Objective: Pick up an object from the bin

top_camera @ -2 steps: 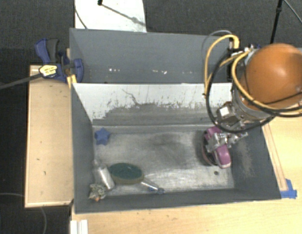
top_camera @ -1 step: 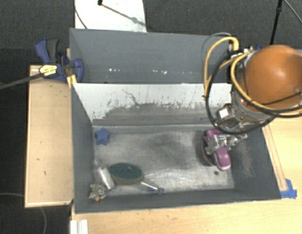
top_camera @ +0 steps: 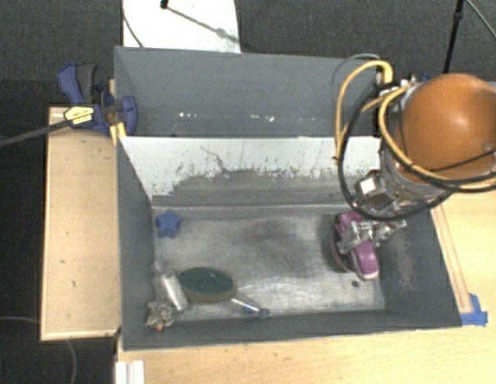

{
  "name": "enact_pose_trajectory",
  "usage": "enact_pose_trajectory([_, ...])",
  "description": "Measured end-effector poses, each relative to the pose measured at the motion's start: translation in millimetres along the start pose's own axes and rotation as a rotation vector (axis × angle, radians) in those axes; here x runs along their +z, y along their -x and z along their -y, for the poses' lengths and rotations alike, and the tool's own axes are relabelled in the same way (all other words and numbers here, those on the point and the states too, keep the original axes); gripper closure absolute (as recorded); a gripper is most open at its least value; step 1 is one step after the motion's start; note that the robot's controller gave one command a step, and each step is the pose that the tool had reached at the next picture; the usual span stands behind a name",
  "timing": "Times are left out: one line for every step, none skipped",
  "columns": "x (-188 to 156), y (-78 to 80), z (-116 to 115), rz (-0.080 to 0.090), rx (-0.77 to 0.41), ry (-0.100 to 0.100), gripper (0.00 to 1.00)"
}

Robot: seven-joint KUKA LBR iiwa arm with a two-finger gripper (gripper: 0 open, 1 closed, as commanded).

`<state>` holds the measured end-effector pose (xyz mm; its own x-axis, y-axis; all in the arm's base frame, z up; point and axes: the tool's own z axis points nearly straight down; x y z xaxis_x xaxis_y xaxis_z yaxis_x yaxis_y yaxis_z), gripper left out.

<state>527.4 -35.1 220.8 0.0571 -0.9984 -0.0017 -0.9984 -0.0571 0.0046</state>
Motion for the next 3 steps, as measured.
enact_pose_trajectory([0.0, 0.0, -0.1, 0.0, 0.003, 0.001, 1.0])
enact_pose_trajectory([-0.1, 0.0, -0.1, 0.0, -0.003, 0.002, 1.0])
enact_pose_trajectory([-0.1, 0.0, -0.2, 0.0, 0.002, 0.003, 1.0])
